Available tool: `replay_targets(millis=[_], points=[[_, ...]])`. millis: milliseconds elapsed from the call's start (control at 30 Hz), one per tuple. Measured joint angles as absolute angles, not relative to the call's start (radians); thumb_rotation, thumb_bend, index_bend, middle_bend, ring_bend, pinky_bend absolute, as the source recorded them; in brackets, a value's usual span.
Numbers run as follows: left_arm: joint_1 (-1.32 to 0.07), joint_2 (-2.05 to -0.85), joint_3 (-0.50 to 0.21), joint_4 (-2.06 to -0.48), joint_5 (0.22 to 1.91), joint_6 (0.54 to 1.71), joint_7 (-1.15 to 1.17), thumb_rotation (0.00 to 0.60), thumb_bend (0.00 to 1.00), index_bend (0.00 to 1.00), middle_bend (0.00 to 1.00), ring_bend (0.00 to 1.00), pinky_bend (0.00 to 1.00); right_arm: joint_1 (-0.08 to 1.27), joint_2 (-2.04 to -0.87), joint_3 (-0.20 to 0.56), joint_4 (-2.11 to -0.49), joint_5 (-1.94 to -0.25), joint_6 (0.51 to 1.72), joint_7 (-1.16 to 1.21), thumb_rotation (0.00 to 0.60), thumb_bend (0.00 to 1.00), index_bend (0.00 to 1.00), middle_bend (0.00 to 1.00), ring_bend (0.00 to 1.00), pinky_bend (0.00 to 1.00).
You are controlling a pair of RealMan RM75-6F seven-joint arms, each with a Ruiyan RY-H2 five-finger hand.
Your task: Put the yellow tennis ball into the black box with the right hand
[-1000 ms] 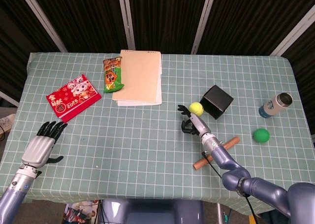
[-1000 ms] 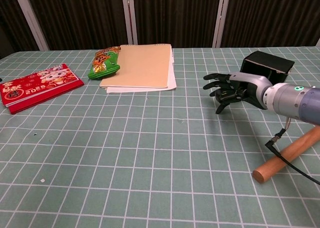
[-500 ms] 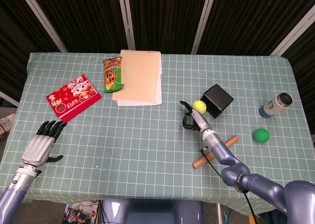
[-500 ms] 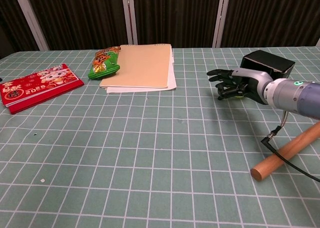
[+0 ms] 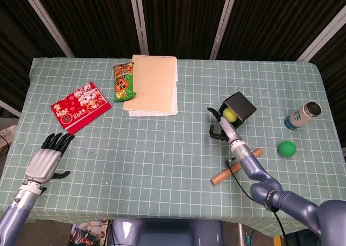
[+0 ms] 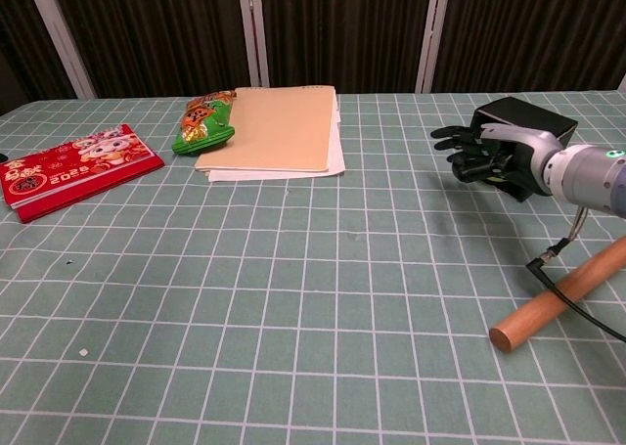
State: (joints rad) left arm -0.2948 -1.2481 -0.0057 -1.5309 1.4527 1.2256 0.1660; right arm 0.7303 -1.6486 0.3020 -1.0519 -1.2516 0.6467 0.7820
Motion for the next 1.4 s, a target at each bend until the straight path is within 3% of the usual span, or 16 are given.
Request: replay_targets(millis=[800,1100,1400], points=[[-0.295,-1.248,0.0,-1.542,1.459,1.229,0.179,0.6,0.05,0.0,0.06,0.0,0.0,0.697,-1.572,0.265,-1.064,-1.25,0.619,0.761,0.6,0.81,0.0,0.05,0.01,0.0],[-0.29,-1.24,0.008,-1.553,1.487,1.251,0.171,0.6,0.05,0.0,0.06,0.0,0.0,0.67,-1.534,0.253,-1.174,-1.268,0.68,0.722,0.6,0.81,0.0,0.05,0.01,0.0],[-0.281,-1.224,0.022,-1.565,1.531,1.281,0.154,0.6,0.05,0.0,0.07,0.0,0.0,0.59,-1.453,0.208,-1.392,-1.316,0.829,0.618,0.6,0.81,0.0,0.05,0.01,0.0]])
